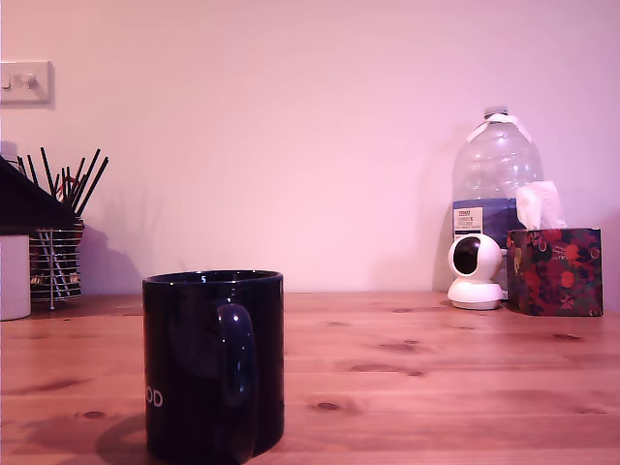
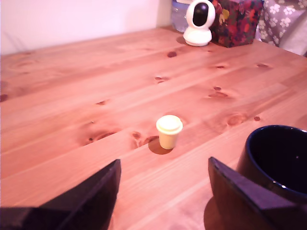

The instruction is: Pick up the coffee capsules from the table one by one and drop them inside the nearest coffee cup

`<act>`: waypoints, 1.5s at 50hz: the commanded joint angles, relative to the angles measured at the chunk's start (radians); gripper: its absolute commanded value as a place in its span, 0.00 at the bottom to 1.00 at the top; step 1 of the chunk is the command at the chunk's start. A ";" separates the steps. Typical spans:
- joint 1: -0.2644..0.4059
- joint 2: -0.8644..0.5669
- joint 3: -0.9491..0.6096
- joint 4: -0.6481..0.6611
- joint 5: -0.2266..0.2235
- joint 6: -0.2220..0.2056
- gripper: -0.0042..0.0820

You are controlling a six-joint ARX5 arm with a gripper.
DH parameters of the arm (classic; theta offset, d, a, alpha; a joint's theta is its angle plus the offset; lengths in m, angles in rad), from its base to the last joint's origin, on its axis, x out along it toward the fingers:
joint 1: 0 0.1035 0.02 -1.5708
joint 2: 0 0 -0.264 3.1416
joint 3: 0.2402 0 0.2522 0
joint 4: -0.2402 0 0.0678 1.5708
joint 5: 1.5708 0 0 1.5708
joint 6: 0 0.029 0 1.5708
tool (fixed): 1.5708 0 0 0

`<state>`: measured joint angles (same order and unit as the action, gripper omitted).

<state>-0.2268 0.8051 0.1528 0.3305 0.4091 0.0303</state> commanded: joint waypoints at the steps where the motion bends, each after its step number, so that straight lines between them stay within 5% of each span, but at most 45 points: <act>1: 0.002 0.042 -0.029 0.041 0.008 0.017 0.66; 34: 0.087 0.500 -0.023 0.456 0.171 0.087 0.65; 37: 0.087 0.532 -0.018 0.469 0.181 0.122 0.65; 38: 0.087 0.542 -0.016 0.472 0.181 0.176 0.65; 40: 0.087 0.561 -0.010 0.472 0.182 0.211 0.65; 44: 0.087 0.599 0.007 0.473 0.186 0.244 0.65; 75: 0.086 0.882 0.139 0.626 0.246 0.243 0.65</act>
<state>-0.1417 1.6676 0.2718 0.9417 0.6460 0.2668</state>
